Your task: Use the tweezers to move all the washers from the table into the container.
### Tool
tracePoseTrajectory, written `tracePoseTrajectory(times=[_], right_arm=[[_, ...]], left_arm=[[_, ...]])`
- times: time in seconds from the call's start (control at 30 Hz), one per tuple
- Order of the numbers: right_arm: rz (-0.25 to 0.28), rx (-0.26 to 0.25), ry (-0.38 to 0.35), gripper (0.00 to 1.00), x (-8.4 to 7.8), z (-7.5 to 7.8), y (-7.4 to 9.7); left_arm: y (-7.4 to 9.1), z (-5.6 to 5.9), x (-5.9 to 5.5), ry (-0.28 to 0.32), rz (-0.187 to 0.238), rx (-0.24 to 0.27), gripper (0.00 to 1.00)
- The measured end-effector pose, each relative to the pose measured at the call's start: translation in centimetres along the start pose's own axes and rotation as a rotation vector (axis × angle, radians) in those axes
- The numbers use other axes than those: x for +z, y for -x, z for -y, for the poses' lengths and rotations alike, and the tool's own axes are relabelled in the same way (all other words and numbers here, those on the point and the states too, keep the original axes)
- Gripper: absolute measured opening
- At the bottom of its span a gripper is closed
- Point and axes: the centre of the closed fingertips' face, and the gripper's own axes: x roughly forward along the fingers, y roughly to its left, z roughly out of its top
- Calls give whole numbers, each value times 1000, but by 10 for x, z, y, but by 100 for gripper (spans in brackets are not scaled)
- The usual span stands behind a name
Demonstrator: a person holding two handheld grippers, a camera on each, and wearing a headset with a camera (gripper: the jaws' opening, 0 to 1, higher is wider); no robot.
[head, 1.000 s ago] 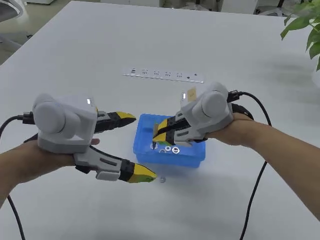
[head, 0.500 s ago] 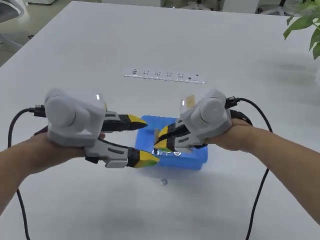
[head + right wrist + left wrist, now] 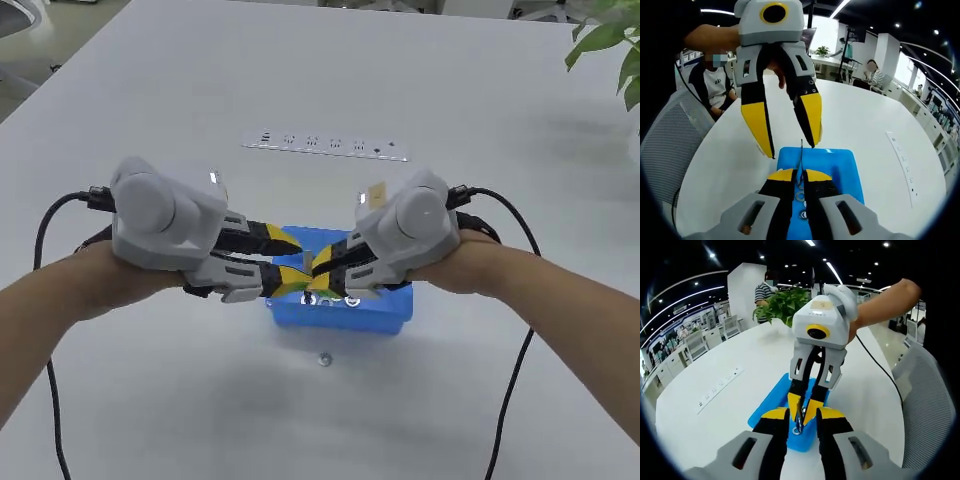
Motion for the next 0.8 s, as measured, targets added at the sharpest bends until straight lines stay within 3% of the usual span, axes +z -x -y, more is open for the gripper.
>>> tracePoseTrajectory(times=[0.2, 0.33, 0.47, 0.8], right_arm=[[-1, 2, 7, 8, 0, 0, 0], [-3, 8, 21, 8, 0, 0, 0], [-8, 7, 25, 9, -1, 0, 1], [-18, -9, 4, 13, -4, 0, 5]], left_arm=[[-5, 0, 3, -37, -2, -15, 18], [-7, -3, 4, -73, -6, -8, 8], [-7, -1, 5, -100, -6, -19, 6], [-6, -2, 6, -63, -8, -11, 5]])
